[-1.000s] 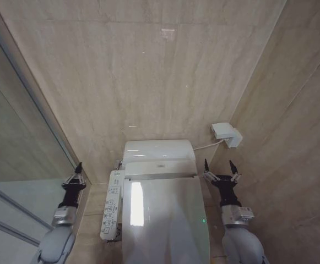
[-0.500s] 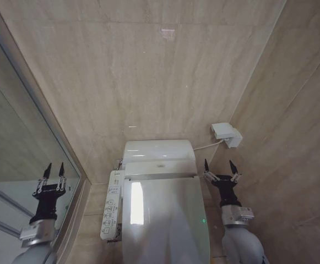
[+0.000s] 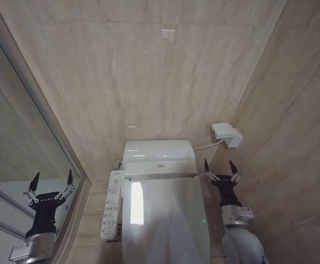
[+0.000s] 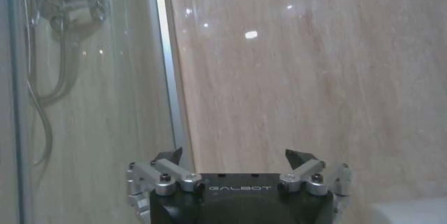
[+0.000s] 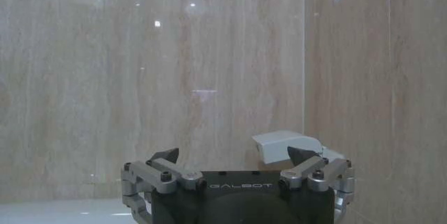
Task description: Open the toilet lid, clean the toilet bowl with a toilet brush, close the toilet lid, and flush.
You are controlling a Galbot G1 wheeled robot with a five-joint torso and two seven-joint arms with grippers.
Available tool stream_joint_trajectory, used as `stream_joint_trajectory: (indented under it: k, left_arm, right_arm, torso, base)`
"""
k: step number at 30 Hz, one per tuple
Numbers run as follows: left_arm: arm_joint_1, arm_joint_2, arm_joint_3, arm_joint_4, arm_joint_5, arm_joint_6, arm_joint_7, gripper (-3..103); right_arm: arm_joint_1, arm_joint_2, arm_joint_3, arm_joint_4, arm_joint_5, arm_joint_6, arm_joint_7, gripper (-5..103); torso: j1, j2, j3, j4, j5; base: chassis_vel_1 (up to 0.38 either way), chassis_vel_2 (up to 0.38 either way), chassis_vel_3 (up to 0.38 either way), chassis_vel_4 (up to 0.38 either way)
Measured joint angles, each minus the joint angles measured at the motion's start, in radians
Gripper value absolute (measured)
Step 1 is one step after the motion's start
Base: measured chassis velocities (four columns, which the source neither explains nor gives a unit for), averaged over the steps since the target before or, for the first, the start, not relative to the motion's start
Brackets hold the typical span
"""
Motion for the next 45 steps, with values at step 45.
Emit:
stream_joint_trajectory:
  k: [45]
  left_arm:
    - [-0.064,-0.02,0.062,0.084,-0.063,0.044,0.088,100]
  right_arm:
    - [0.0,0.0,0.0,0.0,0.0,0.0,0.0,100]
  torso:
    - [0.0,0.0,0.0,0.0,-0.0001]
  base:
    - [0.0,0.0,0.0,0.0]
